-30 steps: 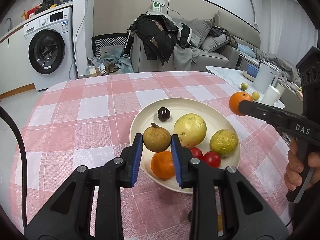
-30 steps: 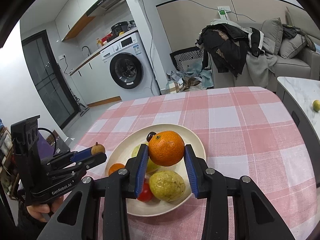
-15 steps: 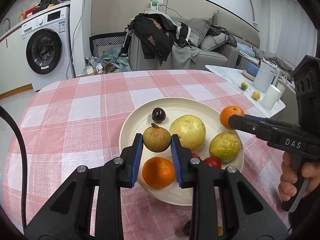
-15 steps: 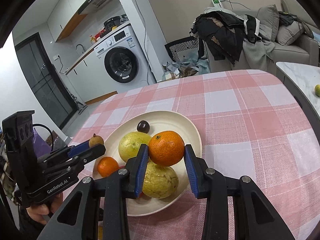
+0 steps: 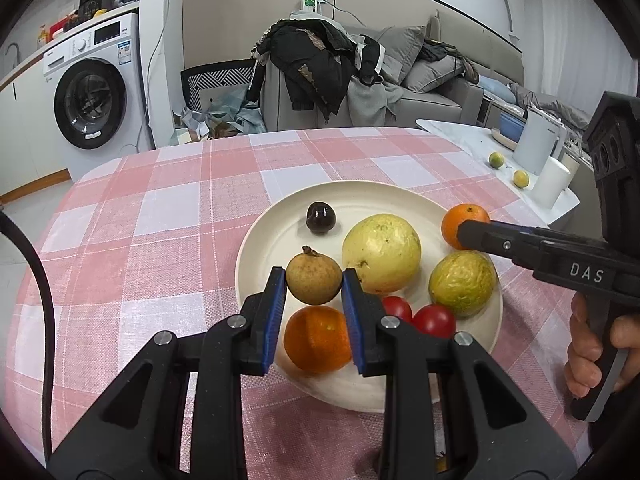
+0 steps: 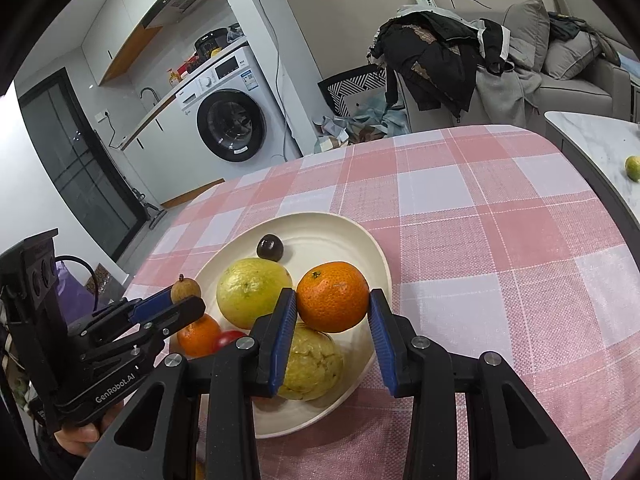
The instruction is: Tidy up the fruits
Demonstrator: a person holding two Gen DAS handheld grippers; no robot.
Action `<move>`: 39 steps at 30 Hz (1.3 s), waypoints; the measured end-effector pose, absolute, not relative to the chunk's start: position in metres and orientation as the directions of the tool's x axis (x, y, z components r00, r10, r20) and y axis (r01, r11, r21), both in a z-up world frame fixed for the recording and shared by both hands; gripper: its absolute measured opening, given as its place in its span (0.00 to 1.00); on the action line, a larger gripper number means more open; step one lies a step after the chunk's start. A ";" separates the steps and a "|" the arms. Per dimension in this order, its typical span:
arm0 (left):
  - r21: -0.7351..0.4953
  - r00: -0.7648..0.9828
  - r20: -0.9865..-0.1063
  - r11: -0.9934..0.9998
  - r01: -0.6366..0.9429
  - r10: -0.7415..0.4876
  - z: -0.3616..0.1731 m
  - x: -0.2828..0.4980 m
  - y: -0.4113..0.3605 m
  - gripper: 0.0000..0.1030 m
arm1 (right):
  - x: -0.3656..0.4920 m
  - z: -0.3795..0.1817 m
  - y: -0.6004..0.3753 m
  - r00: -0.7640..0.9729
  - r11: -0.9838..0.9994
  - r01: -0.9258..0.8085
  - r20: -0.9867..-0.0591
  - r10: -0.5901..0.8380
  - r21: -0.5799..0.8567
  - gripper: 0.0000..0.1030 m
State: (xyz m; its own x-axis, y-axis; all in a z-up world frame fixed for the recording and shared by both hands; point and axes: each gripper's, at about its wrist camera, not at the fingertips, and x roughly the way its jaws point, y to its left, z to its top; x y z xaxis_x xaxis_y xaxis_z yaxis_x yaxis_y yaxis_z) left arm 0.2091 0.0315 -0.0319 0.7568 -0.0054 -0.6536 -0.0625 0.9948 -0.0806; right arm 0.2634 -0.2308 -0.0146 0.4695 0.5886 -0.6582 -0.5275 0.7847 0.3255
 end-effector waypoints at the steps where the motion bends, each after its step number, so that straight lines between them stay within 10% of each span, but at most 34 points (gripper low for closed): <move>1: -0.078 0.755 -0.656 0.995 -0.062 -0.005 -0.032 0.209 0.031 0.25 | 0.264 -0.015 -0.231 0.467 0.783 -0.528 -0.658 0.590 0.328 0.36; 17: -0.067 0.746 -0.666 0.996 -0.059 -0.001 -0.036 0.209 0.027 0.25 | 0.263 -0.017 -0.226 0.463 0.786 -0.526 -0.666 0.584 0.324 0.36; 24: -0.063 0.741 -0.672 0.996 -0.058 0.000 -0.037 0.206 0.030 0.27 | 0.259 -0.012 -0.231 0.487 0.794 -0.523 -0.655 0.577 0.311 0.52; 33: -0.049 0.789 -0.614 0.996 -0.070 0.026 -0.010 0.166 0.035 0.79 | 0.245 0.000 -0.236 0.512 0.828 -0.517 -0.696 0.504 0.219 0.99; 39: -0.020 0.813 -0.580 0.998 -0.061 0.038 0.013 0.127 0.030 1.00 | 0.227 0.010 -0.241 0.493 0.819 -0.524 -0.701 0.516 0.234 1.00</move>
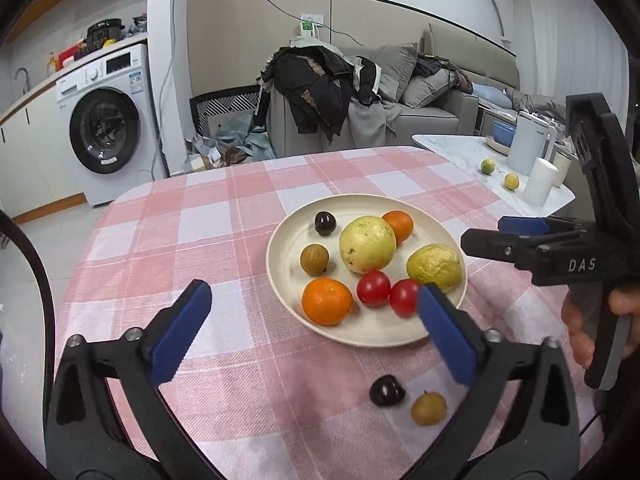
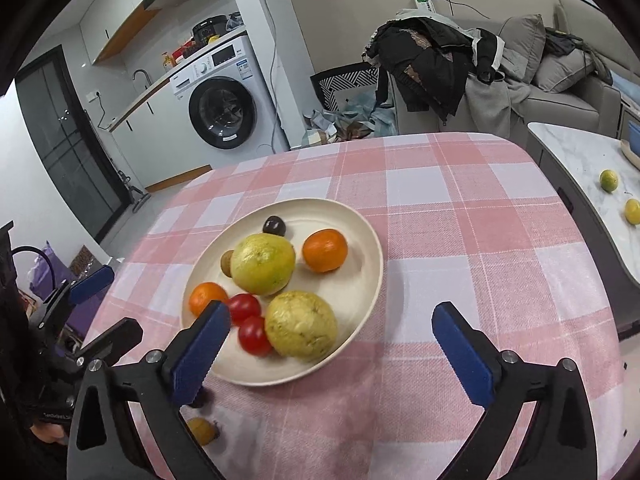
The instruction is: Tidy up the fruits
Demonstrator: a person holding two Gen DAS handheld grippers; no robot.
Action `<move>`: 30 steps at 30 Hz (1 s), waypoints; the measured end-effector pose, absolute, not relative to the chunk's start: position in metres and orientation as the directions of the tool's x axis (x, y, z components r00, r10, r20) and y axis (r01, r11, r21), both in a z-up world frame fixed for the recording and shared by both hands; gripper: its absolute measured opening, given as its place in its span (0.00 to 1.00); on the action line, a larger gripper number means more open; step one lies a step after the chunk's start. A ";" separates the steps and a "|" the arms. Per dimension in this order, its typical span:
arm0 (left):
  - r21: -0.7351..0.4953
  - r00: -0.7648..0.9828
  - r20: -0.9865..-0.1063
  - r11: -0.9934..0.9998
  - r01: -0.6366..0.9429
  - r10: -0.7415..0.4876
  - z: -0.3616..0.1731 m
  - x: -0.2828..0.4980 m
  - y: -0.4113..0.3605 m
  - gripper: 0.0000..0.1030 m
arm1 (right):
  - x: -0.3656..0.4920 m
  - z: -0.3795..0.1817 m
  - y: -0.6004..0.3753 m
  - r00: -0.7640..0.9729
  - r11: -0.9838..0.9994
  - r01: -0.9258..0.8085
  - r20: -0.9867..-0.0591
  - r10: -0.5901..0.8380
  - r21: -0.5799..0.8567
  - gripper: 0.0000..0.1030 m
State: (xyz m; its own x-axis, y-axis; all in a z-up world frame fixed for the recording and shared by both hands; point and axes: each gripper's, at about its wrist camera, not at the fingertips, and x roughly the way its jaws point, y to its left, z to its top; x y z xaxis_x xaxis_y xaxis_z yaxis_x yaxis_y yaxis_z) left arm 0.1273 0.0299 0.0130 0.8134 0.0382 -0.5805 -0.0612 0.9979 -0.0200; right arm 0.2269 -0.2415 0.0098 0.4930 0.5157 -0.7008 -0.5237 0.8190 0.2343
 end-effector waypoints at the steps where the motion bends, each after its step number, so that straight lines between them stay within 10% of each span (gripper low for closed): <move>1: -0.016 0.816 -0.577 0.998 -0.057 0.037 0.016 0.121 0.028 1.00 | 0.223 0.013 -0.242 0.492 0.816 -0.529 -0.699 0.519 0.233 1.00; 30: -0.047 0.776 -0.629 0.994 -0.101 0.049 0.024 0.062 0.030 1.00 | 0.163 0.015 -0.219 0.440 0.768 -0.629 -0.759 0.480 0.121 1.00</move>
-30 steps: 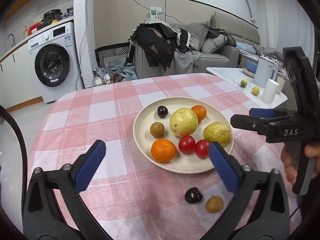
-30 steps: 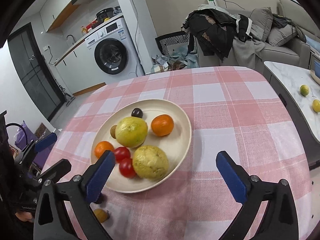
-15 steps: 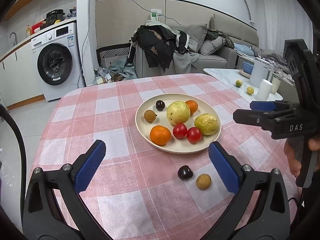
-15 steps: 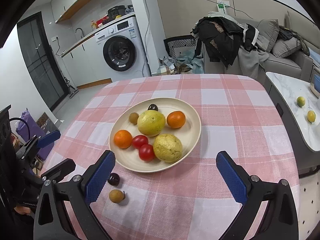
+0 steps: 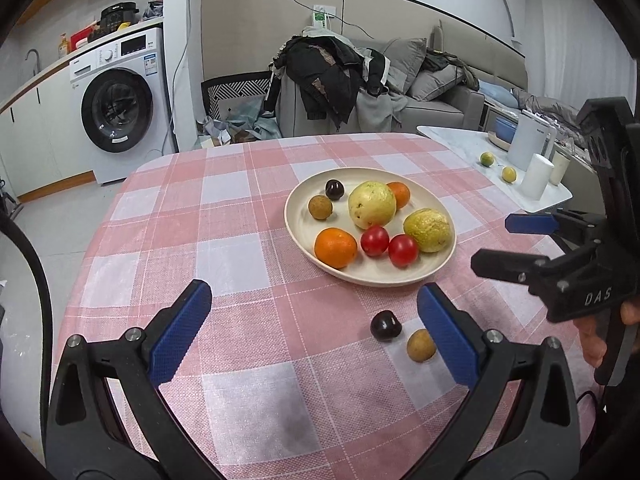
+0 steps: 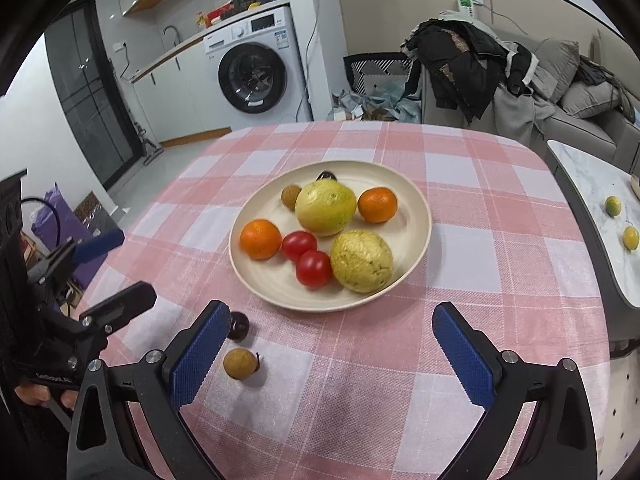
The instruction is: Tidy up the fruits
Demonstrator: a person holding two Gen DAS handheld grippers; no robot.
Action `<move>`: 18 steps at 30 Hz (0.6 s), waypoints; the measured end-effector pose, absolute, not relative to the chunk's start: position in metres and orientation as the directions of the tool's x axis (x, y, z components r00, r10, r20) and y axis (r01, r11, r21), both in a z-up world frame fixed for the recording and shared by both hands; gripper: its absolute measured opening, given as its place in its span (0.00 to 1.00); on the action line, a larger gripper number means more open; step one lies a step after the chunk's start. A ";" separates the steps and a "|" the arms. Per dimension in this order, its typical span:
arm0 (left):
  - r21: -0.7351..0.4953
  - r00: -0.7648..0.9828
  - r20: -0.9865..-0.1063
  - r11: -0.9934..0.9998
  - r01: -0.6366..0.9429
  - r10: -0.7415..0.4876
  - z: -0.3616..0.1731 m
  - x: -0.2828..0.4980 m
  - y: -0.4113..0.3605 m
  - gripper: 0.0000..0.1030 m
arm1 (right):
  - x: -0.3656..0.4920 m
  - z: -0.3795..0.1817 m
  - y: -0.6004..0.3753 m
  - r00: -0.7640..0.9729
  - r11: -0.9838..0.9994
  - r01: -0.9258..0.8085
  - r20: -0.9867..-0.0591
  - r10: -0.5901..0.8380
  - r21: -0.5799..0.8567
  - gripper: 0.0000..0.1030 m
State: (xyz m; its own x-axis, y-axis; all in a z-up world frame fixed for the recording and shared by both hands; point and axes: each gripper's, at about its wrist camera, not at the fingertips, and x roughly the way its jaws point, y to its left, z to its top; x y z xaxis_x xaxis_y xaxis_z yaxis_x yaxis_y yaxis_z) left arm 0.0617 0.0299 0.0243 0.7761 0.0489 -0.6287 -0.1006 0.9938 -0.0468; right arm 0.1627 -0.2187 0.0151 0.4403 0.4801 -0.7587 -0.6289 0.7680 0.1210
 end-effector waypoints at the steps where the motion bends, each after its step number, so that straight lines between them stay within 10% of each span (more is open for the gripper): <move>1: -0.042 0.774 -0.631 0.994 -0.101 0.052 0.023 0.064 0.030 1.00 | 0.161 0.013 -0.216 0.437 0.763 -0.637 -0.765 0.473 0.108 1.00; 18: -0.037 0.752 -0.656 0.993 -0.114 0.062 0.011 0.074 0.037 1.00 | 0.136 -0.030 -0.182 0.316 0.623 -0.782 -0.850 0.422 0.019 1.00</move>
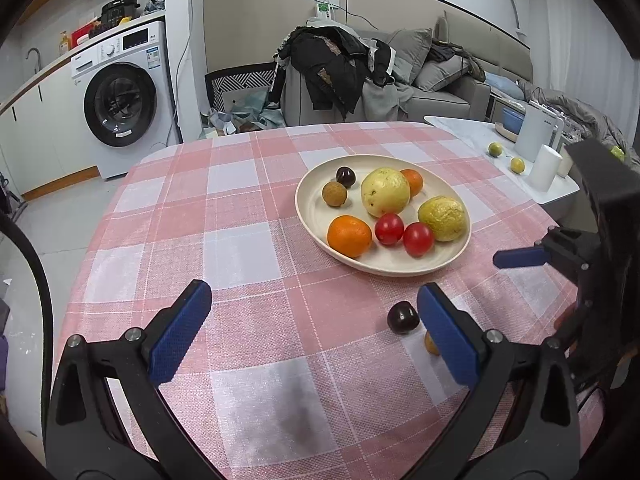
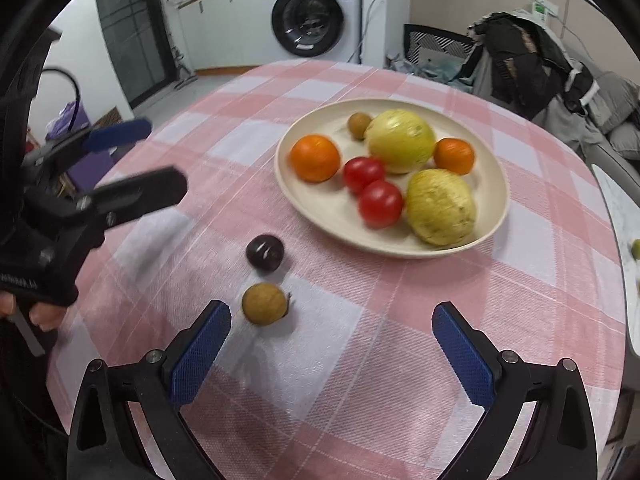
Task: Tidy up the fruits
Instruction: 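Close the right tool on the remaining small brown fruit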
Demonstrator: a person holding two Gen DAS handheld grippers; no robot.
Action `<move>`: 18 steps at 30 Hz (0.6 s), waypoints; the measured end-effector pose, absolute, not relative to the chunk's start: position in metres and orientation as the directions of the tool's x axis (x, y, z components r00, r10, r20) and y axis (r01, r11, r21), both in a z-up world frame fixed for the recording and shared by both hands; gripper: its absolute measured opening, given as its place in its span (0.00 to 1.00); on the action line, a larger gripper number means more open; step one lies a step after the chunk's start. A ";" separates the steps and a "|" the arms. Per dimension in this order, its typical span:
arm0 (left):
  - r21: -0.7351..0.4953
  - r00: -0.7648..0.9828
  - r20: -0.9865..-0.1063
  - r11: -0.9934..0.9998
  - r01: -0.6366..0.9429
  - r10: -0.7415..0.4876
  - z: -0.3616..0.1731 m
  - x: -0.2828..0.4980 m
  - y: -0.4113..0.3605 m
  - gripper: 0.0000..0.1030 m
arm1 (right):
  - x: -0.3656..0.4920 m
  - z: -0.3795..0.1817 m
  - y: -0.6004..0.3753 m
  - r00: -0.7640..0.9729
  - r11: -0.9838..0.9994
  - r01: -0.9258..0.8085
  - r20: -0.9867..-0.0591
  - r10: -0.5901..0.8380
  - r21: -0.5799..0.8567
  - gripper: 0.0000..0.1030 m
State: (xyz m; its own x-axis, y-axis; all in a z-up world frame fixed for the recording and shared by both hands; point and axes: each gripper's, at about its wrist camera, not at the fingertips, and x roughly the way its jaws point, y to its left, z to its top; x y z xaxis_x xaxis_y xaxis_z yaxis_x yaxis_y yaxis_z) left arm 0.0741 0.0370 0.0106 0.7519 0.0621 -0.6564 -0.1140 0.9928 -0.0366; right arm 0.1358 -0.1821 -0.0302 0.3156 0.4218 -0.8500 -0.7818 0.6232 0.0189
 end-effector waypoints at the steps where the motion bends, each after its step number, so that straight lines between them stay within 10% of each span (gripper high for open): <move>1: -0.038 0.752 -0.657 0.993 -0.114 0.061 0.010 0.074 0.037 1.00 | 0.134 -0.033 -0.180 0.310 0.615 -0.788 -0.851 0.424 0.019 1.00; 8: -0.039 0.746 -0.664 0.993 -0.109 0.055 0.006 0.076 0.037 1.00 | 0.132 -0.046 -0.172 0.275 0.601 -0.798 -0.863 0.425 0.041 0.97; 18: -0.038 0.734 -0.677 0.994 -0.106 0.052 -0.001 0.079 0.035 1.00 | 0.122 -0.046 -0.166 0.259 0.567 -0.823 -0.859 0.443 0.044 0.68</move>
State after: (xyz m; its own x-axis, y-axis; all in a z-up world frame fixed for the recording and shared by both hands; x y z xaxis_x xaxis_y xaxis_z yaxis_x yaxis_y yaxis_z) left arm 0.0793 0.0345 -0.0014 0.7342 0.0523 -0.6769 -0.1055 0.9937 -0.0377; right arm 0.1218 -0.1659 -0.0465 0.2585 0.4429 -0.8585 -0.8229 0.5665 0.0444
